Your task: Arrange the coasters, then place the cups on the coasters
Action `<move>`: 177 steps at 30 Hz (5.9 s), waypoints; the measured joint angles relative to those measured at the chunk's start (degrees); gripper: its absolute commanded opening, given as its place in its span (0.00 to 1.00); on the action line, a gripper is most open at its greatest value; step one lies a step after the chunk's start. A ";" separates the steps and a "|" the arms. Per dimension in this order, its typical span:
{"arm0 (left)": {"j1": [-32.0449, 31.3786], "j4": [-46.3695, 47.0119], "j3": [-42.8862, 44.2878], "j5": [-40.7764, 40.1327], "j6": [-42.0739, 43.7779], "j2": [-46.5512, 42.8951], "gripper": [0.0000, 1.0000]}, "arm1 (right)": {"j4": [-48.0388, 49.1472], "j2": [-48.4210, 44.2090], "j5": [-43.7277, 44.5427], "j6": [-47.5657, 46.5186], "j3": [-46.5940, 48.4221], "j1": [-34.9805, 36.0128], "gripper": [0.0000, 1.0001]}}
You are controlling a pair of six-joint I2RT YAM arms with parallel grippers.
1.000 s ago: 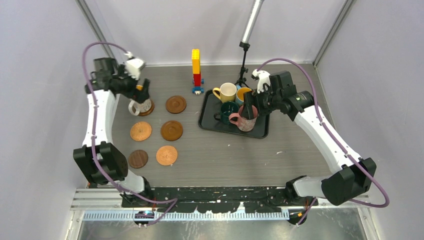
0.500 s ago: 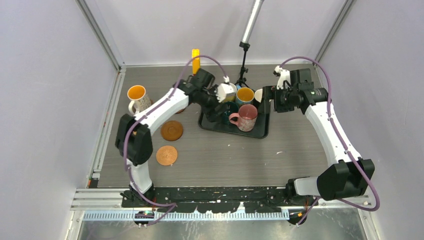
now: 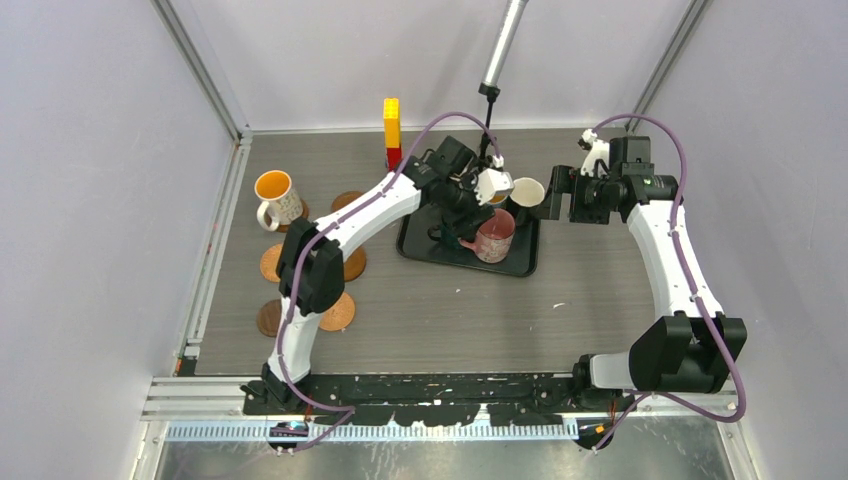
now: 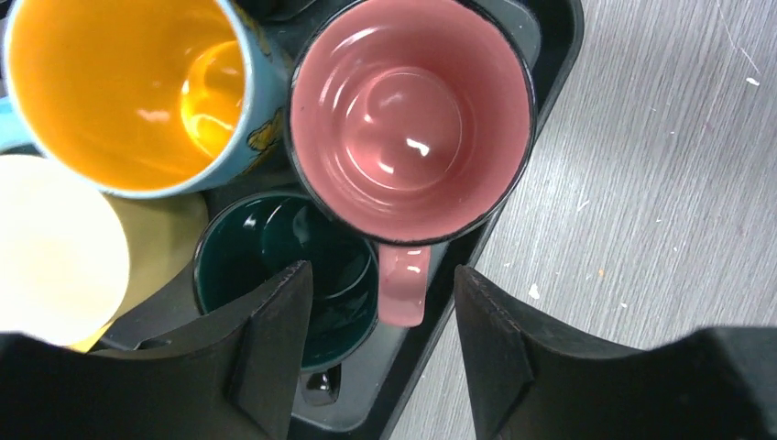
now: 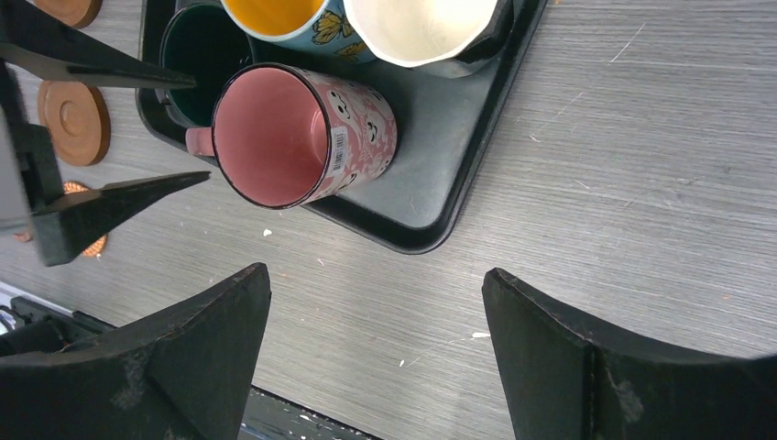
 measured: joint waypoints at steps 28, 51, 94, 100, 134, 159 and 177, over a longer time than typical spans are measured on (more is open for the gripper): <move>-5.11 2.27 -4.20 -7.04 -11.15 1.57 0.43 | -0.81 0.00 -1.92 0.22 -0.04 -1.05 0.90; -6.08 10.80 -7.50 -9.11 -16.98 3.87 0.21 | -2.27 0.00 -2.01 -0.26 0.35 -2.67 0.90; 20.74 22.25 -36.20 -4.28 -22.03 -37.68 0.00 | -0.57 1.20 -3.32 1.57 2.95 -3.34 0.90; 28.63 22.62 -43.74 -5.88 -19.63 -37.92 0.00 | -0.26 1.60 -4.07 2.45 2.95 -3.34 0.90; 37.62 37.51 -48.11 -6.80 -12.17 -22.73 0.00 | -0.37 1.60 -4.07 2.34 2.95 -3.34 0.90; 38.07 39.32 -52.17 -6.71 -10.40 -24.61 0.29 | -0.31 2.89 -4.11 2.51 2.95 -3.34 0.90; 38.10 39.08 -52.26 -9.90 -7.63 -25.00 0.50 | -0.22 2.89 -4.39 2.71 2.47 -3.37 0.90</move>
